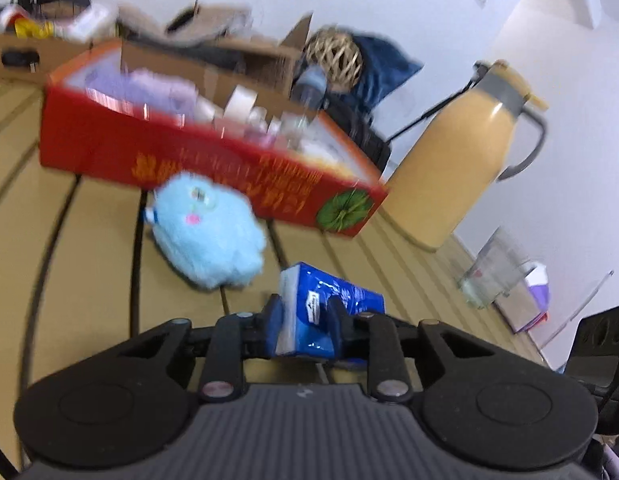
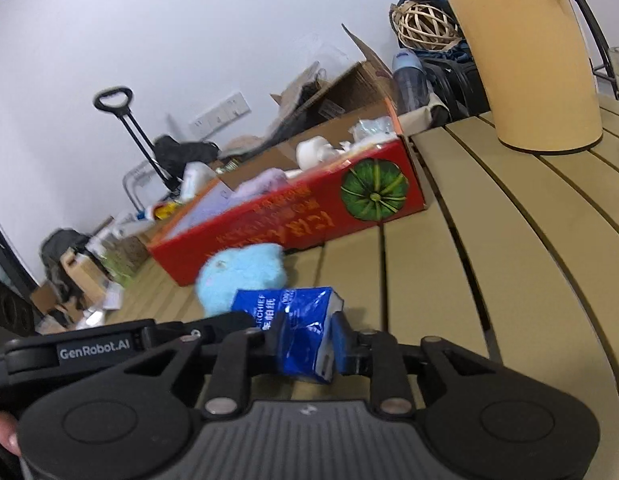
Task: Organize soft objects
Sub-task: 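Carry the blue-white carton into the box and lower it, then open both grippers, return to the table and close on the blue plush, then lift the blue fuzzy plush with both grippers and carry it over the box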
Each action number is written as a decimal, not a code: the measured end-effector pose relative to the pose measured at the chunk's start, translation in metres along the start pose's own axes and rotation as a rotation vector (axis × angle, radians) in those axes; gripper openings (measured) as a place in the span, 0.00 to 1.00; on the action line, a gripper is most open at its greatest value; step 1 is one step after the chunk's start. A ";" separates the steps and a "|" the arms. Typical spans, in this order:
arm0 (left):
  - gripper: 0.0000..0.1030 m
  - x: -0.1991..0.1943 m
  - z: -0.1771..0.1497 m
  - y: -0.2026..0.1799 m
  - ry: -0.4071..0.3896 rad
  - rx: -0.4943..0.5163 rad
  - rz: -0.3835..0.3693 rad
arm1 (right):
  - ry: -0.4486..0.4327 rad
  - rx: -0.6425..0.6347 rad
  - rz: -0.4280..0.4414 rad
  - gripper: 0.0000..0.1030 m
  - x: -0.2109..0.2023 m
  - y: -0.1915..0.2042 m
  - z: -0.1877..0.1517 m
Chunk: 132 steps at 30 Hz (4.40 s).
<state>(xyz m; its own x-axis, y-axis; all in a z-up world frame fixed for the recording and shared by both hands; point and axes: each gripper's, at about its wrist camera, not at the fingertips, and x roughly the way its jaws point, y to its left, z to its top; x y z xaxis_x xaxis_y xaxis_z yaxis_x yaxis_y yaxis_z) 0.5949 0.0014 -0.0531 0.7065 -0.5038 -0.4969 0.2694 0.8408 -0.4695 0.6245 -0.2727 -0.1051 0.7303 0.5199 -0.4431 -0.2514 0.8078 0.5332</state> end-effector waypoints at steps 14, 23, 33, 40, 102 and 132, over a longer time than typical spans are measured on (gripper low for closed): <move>0.24 -0.066 0.128 0.049 -0.263 -0.073 0.116 | -0.017 -0.161 0.176 0.19 0.056 0.120 0.103; 0.24 0.031 0.158 0.111 -0.005 0.005 0.287 | 0.200 -0.050 0.036 0.17 0.217 0.096 0.117; 0.29 0.028 0.156 0.100 -0.009 0.077 0.309 | 0.155 -0.187 0.000 0.21 0.186 0.109 0.123; 0.35 -0.046 0.163 0.061 -0.088 0.153 0.330 | 0.040 -0.306 -0.049 0.35 0.099 0.131 0.151; 0.32 0.018 0.047 0.076 0.059 -0.011 0.007 | 0.175 -0.017 0.152 0.34 0.135 0.017 0.055; 0.29 -0.180 -0.037 -0.055 -0.160 0.182 -0.042 | -0.014 -0.122 0.217 0.29 -0.104 0.099 0.002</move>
<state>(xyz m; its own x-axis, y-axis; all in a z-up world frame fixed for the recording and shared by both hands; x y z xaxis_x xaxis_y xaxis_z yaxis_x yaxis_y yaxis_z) 0.4280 0.0383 0.0353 0.7826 -0.5140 -0.3512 0.4045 0.8487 -0.3407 0.5249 -0.2479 -0.0044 0.6592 0.6816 -0.3177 -0.4777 0.7058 0.5231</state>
